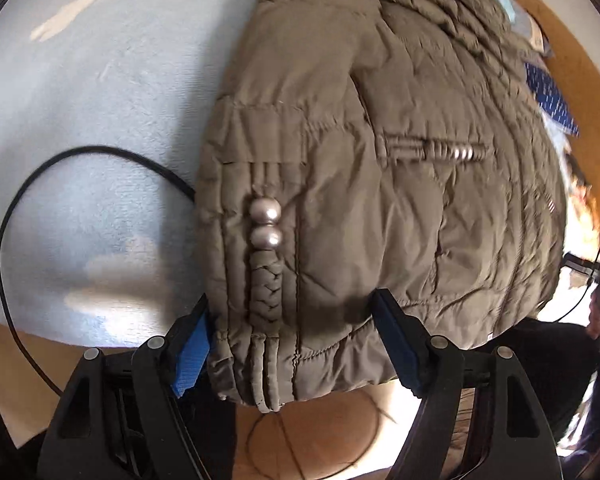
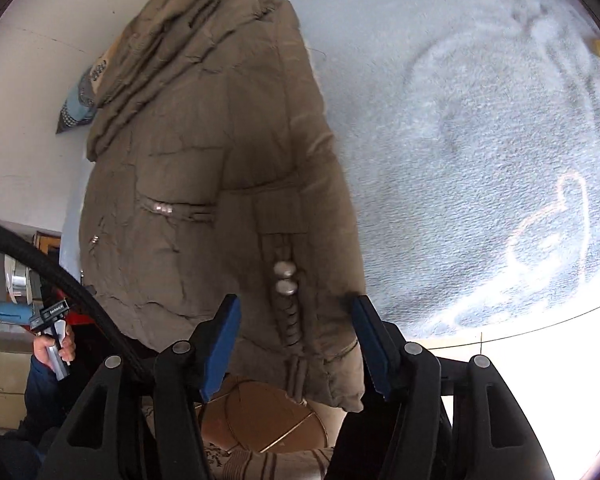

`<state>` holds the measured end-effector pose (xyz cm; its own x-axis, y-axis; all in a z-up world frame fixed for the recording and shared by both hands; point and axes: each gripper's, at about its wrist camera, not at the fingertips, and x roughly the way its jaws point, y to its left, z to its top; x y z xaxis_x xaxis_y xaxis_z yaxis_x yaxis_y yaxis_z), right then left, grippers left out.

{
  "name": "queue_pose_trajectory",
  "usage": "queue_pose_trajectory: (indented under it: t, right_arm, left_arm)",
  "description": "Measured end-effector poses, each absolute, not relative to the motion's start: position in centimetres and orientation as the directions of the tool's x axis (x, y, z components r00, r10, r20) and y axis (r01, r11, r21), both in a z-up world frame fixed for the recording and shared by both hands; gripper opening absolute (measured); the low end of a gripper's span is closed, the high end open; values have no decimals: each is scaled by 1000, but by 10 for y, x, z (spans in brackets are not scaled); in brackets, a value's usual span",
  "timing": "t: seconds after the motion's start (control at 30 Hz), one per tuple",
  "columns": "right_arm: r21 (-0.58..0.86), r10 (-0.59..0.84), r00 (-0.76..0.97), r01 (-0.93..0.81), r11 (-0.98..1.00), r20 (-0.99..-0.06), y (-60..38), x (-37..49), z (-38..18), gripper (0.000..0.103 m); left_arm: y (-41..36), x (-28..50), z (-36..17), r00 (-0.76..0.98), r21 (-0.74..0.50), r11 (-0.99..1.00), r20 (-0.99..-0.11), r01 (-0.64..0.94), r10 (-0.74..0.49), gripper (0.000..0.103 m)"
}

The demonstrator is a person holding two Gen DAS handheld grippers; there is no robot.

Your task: Fold large clothes

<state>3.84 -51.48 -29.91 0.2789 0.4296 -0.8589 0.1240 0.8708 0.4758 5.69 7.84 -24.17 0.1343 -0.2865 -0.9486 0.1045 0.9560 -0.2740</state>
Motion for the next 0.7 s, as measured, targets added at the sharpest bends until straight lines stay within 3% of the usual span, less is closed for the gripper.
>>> queue_pose_trajectory:
  t: [0.3, 0.37, 0.43, 0.5, 0.7]
  right_arm:
    - [414, 390, 187, 110, 904, -901, -500, 46, -315, 64]
    - [419, 406, 142, 68, 906, -903, -488, 48, -323, 63]
    - [392, 388, 136, 3, 920, -912, -472, 45, -319, 42]
    - [383, 386, 172, -51, 922, -906, -463, 40, -306, 22]
    - [466, 468, 350, -94, 880, -812, -462, 15, -258, 20]
  left_arm:
    - [67, 61, -252, 114, -272, 955, -952, 122, -286, 78]
    - [61, 60, -248, 129, -266, 953, -950, 147, -285, 67]
    - [51, 56, -241, 152, -274, 949, -943, 159, -297, 41]
    - [51, 51, -229, 184, -301, 940, -927, 159, -328, 30]
    - [54, 51, -209, 243, -383, 906, -875, 180, -419, 27]
